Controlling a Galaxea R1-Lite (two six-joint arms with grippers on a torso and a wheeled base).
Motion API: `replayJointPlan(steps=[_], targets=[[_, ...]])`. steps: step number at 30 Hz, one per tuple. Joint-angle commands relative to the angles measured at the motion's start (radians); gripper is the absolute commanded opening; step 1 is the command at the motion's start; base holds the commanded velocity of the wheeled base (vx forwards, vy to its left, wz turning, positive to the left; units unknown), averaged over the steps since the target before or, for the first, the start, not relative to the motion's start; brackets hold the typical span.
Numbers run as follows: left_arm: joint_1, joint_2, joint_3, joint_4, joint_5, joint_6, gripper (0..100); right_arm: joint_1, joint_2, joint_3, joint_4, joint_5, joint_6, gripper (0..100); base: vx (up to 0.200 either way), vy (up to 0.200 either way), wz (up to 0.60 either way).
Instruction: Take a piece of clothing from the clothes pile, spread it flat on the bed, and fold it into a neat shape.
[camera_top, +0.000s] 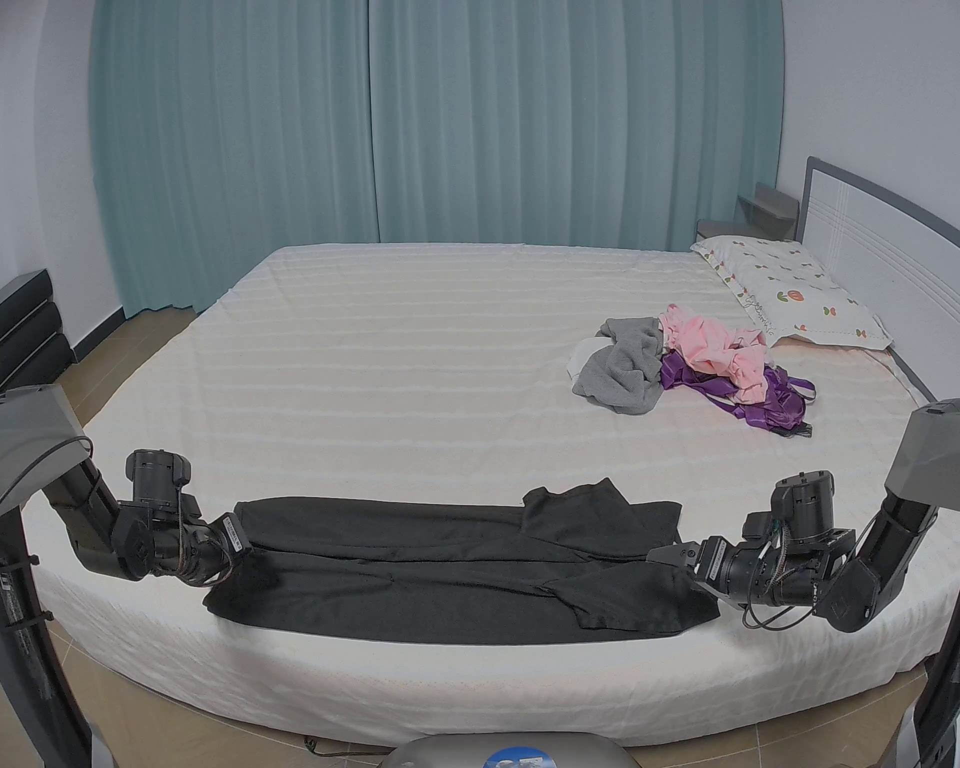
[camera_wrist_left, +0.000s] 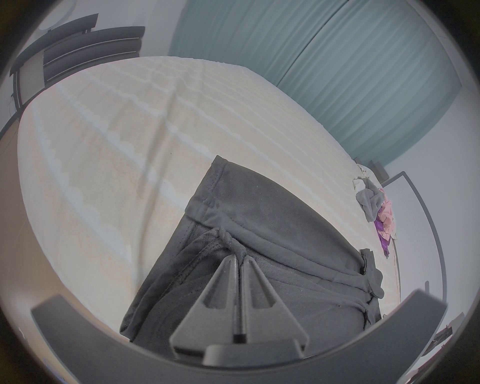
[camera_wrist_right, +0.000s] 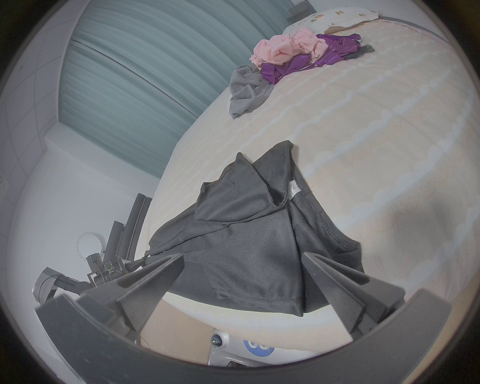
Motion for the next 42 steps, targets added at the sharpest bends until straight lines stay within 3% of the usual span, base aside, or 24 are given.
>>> replayJointPlan(steps=[1,27,41,42], targets=[[0.000,-0.027,0.018,0.000,0.001,-0.005,0,0.002,0.016,-0.028,0.003,0.009,-0.020,100,0.000,0.000,0.00],[0.000,-0.055,0.031,0.001,0.001,-0.010,0,-0.040,0.242,-0.215,-0.010,-0.001,-0.248,100,0.000,0.000,0.00],[0.000,-0.053,0.031,0.001,0.001,-0.010,0,-0.049,0.237,-0.181,-0.060,0.006,-0.276,100,0.000,0.000,0.00],[0.000,-0.055,0.031,0.001,0.001,-0.010,0,-0.049,0.237,-0.178,-0.069,0.006,-0.277,0,0.000,0.000,0.00]])
